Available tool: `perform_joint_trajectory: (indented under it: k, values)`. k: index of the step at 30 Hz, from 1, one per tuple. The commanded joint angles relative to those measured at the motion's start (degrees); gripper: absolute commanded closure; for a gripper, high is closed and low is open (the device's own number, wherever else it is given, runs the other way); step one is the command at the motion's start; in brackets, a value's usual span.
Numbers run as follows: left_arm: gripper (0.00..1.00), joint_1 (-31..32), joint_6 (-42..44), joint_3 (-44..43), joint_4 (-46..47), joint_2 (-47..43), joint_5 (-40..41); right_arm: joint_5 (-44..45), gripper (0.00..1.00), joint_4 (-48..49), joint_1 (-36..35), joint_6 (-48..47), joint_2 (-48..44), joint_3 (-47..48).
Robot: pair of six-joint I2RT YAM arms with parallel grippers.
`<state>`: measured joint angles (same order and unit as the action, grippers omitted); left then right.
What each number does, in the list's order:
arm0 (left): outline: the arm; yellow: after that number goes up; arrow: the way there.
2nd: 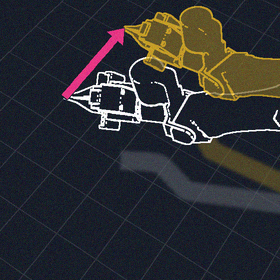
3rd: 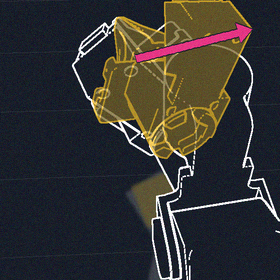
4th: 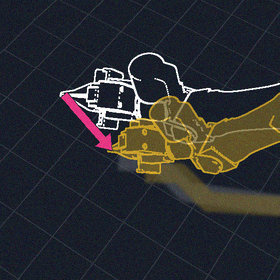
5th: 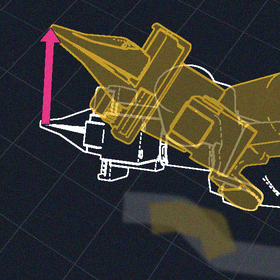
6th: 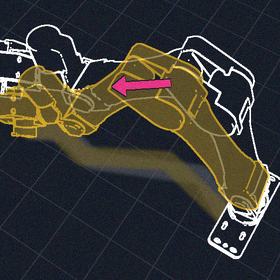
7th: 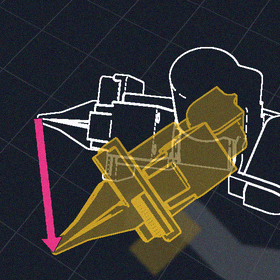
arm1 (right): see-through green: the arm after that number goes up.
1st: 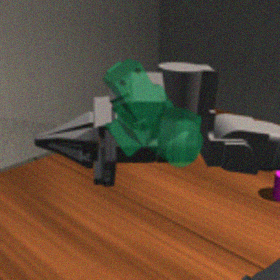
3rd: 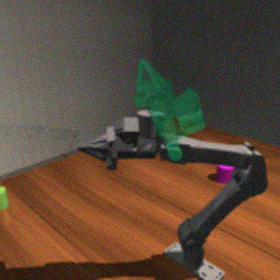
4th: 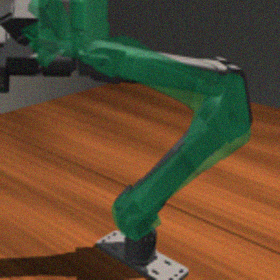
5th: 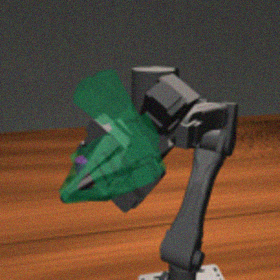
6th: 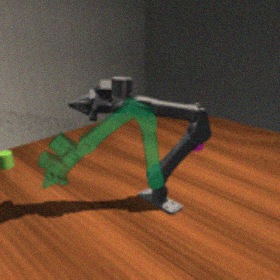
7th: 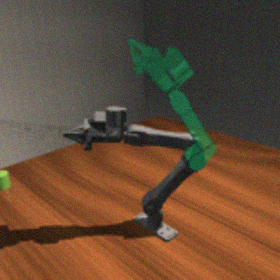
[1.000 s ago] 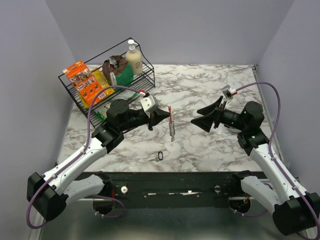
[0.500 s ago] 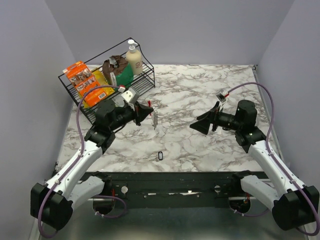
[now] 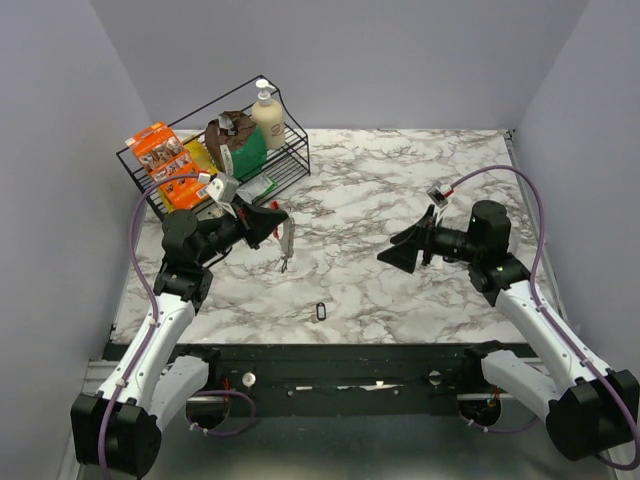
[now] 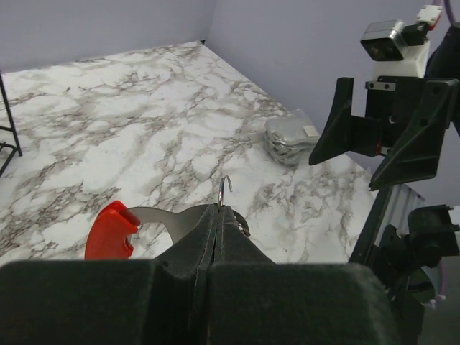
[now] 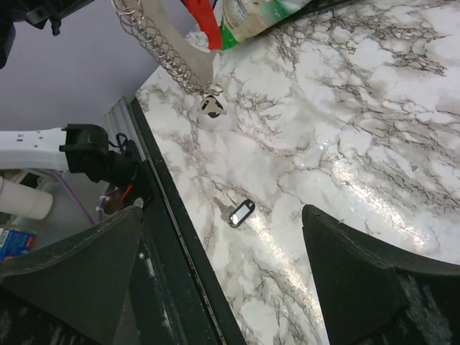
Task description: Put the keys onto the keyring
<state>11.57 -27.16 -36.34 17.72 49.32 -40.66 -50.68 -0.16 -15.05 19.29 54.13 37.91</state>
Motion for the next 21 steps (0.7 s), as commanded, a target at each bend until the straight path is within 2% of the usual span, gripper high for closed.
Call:
perform_joint_trajectory:
  k: [1, 11, 16, 21]
  values:
    - [1.0, -0.41, -2.9, -1.19, 2.77, 0.34, -6.79, 1.01, 0.0, -1.86, -1.65, -1.62, 0.19, -0.73]
    - [1.0, -0.41, -5.1, -0.66, 1.37, -1.24, -1.88, 6.1, 0.0, -1.42, -8.23, -1.18, 1.77, -1.26]
    - [1.0, -0.41, -3.87, -2.42, -1.98, 0.16, -3.72, 9.63, 0.0, -1.16, -13.77, -1.89, 4.66, -1.17]
    - [1.0, -0.5, -3.96, -2.77, -1.28, 1.3, -7.23, 13.31, 0.0, -0.36, -18.96, -1.62, 7.48, -1.61]
